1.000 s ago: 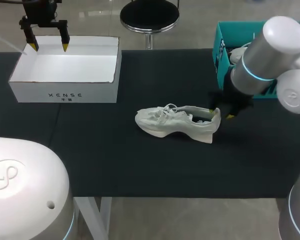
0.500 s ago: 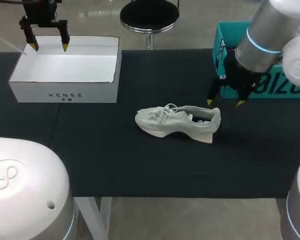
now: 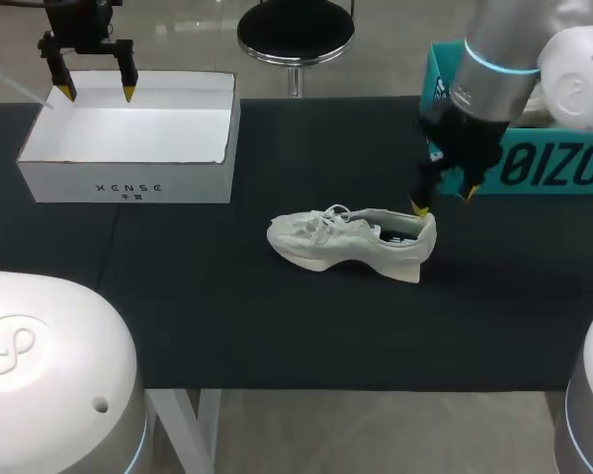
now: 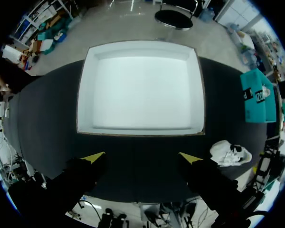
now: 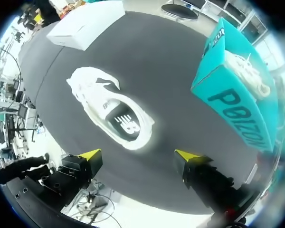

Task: Take the shoe out of the shoebox, open the shoe tongue, remove and reinsert the insole, then place the shoe into the shoebox

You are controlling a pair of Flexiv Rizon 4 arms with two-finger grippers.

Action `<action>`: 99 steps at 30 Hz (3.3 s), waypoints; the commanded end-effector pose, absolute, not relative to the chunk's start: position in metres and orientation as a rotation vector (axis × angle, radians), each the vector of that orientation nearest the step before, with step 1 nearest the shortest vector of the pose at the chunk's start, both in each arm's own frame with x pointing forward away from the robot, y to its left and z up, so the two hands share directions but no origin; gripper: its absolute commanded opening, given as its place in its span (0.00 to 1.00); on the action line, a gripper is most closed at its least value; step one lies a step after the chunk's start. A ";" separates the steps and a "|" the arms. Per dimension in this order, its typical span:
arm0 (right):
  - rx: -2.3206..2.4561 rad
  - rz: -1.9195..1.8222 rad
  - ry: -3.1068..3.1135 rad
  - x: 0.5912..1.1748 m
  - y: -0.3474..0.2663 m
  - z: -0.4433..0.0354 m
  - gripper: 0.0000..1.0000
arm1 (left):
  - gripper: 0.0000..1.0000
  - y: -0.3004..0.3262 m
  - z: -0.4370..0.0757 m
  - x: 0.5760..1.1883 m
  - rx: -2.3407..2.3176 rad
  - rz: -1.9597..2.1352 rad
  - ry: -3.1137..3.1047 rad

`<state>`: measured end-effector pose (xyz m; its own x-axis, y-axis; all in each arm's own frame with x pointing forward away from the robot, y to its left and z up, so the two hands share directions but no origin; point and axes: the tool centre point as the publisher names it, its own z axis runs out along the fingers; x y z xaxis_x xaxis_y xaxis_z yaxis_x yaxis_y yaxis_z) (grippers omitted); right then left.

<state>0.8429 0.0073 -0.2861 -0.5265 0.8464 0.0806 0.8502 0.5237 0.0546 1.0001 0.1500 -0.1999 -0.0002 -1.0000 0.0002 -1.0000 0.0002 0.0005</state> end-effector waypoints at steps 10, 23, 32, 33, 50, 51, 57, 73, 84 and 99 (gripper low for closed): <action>-1.209 -0.387 -2.881 0.830 -0.017 -0.296 1.00 | 1.00 0.150 -0.200 1.000 2.221 0.000 -2.222; -0.210 -0.703 -3.160 0.812 -0.052 -0.276 1.00 | 1.00 0.150 -0.200 1.000 2.221 0.000 -2.222; -0.279 -0.518 -3.120 0.822 -0.056 -0.274 1.00 | 1.00 0.150 -0.200 1.000 2.221 0.000 -2.222; -0.279 -0.518 -3.120 0.822 -0.056 -0.274 1.00 | 1.00 0.150 -0.200 1.000 2.221 0.000 -2.222; -0.279 -0.518 -3.120 0.822 -0.056 -0.274 1.00 | 1.00 0.150 -0.200 1.000 2.221 0.000 -2.222; -0.279 -0.518 -3.120 0.822 -0.056 -0.274 1.00 | 1.00 0.150 -0.200 1.000 2.221 0.000 -2.222; -0.279 -0.518 -3.120 0.822 -0.056 -0.274 1.00 | 1.00 0.150 -0.200 1.000 2.221 0.000 -2.222; -0.252 -0.619 -3.119 0.826 -0.058 -0.272 1.00 | 1.00 0.150 -0.200 1.000 2.221 0.000 -2.222; -0.133 -0.823 -3.109 0.826 -0.081 -0.259 1.00 | 1.00 0.150 -0.200 1.000 2.221 0.000 -2.222; 0.076 -1.054 -3.098 0.799 -0.149 -0.256 1.00 | 1.00 0.150 -0.200 1.000 2.221 0.000 -2.222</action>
<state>0.8105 -0.1336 -0.2536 -0.9928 -0.0063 -0.1200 -0.0719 0.8312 0.5512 1.0001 0.1500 -0.1999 -0.0002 -1.0000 0.0002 -1.0000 0.0002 0.0005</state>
